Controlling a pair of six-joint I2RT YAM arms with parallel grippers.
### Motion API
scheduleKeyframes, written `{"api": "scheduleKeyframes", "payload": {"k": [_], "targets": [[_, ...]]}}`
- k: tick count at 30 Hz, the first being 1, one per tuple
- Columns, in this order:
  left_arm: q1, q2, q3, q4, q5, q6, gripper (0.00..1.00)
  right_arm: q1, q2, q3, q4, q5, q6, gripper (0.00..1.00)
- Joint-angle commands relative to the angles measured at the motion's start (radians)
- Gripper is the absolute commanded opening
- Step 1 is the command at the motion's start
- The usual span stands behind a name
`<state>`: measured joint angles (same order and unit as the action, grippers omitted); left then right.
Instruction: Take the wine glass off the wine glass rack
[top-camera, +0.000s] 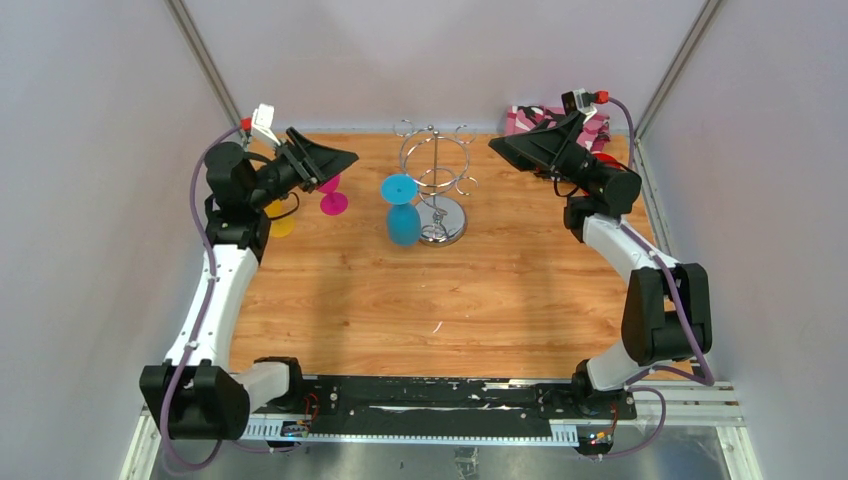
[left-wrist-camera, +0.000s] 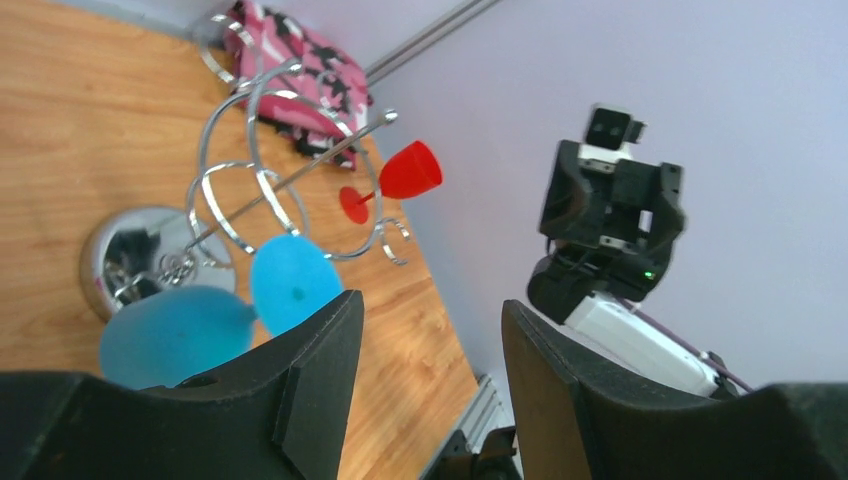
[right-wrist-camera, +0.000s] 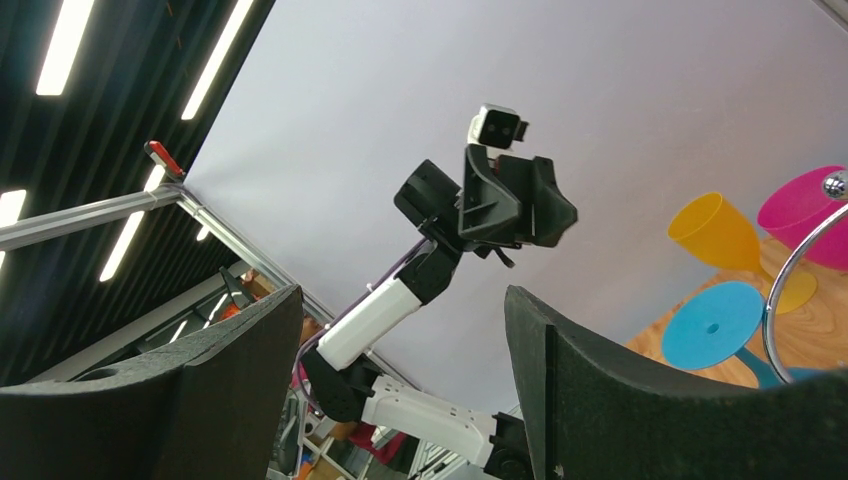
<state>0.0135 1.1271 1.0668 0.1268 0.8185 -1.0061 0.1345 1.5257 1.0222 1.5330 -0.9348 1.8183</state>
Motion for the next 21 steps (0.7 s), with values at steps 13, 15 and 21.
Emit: {"api": "scheduleKeyframes", "payload": {"k": [13,15,21], "targets": [[-0.067,0.118,-0.118,-0.147,-0.123,0.212,0.58,-0.013,-0.008,-0.018,0.062,-0.007,0.005,0.79],[-0.085,0.143,-0.119,-0.139,-0.128,0.213,0.58,-0.013,-0.007,-0.017,0.062,-0.008,0.006,0.79],[-0.123,0.184,-0.108,-0.132,-0.146,0.218,0.57,-0.012,-0.003,-0.018,0.062,-0.01,0.006,0.79]]}}
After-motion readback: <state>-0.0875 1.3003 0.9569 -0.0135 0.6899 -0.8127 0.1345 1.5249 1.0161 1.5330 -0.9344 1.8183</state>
